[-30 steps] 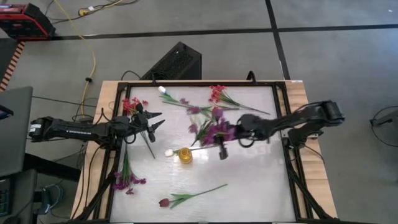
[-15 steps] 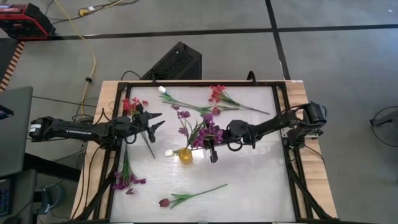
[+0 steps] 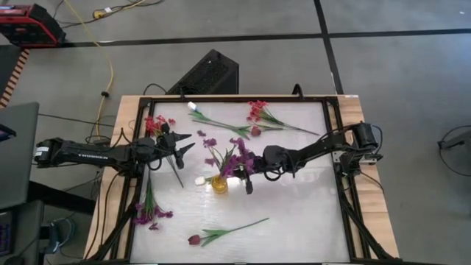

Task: Sort flowers into vase by color
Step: Put the right purple flowers into the yellow vase, then put the purple flowers into the yellow vase

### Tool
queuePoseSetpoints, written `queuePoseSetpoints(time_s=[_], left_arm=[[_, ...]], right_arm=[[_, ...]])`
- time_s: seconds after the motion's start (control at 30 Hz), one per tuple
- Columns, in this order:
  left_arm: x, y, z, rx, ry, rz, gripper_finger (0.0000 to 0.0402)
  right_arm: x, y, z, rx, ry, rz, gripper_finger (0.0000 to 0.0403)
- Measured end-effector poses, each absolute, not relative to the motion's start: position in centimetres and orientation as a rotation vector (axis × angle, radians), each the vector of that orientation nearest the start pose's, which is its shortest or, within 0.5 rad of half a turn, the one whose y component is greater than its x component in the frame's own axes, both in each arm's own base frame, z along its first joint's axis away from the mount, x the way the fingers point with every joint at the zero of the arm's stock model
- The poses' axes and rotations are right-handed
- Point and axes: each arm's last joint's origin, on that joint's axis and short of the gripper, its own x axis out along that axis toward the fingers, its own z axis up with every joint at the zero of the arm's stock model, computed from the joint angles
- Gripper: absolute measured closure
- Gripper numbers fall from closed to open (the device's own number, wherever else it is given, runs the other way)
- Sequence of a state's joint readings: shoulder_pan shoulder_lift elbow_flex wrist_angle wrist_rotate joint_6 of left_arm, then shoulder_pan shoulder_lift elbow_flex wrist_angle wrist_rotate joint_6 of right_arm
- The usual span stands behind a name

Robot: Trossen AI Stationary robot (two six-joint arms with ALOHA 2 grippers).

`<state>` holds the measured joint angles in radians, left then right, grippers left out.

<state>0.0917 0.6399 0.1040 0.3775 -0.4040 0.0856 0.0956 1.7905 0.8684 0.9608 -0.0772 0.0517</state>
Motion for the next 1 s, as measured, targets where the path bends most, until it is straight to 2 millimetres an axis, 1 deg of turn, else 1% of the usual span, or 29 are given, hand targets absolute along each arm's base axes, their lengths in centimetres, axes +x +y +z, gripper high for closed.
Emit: queuePoseSetpoints(time_s=[0.23, 0.37, 0.5, 0.6, 0.7, 0.83, 0.93, 1.0], left_arm=[[14.1, 2.4, 17.3, 0.109, 0.179, 0.488, 0.0236], [14.1, 2.4, 17.3, 0.109, 0.18, 0.488, 0.0236], [14.1, 2.4, 17.2, 0.11, 0.188, 0.489, 0.0236], [14.1, 2.4, 17.2, 0.111, 0.191, 0.489, 0.0236], [14.1, 2.4, 17.2, 0.109, 0.192, 0.491, 0.0236], [14.1, 2.5, 17.1, 0.092, 0.194, 0.495, 0.0236], [14.0, 2.5, 17.0, 0.07, 0.201, 0.499, 0.0236], [14.0, 2.5, 17.0, 0.056, 0.196, 0.5, 0.0236]], right_arm=[[36.8, 3.7, 20.3, 0.022, -0.006, 0.173, 0.028], [36.4, 3.6, 20.6, 0.046, 0.076, 0.169, 0.0233], [35.3, 3.4, 22.0, 0.058, 0.195, 0.168, 0.0186], [34.4, 3.4, 23.4, 0.043, 0.318, 0.167, 0.0162], [33.5, 3.3, 24.7, 0.043, 0.457, 0.165, 0.0151], [32.0, 3.1, 26.3, 0.041, 0.607, 0.156, 0.0148], [30.8, 3.1, 27.1, 0.04, 0.683, 0.154, 0.0148], [30.2, 3.3, 27.5, 0.037, 0.698, 0.162, 0.0148]])
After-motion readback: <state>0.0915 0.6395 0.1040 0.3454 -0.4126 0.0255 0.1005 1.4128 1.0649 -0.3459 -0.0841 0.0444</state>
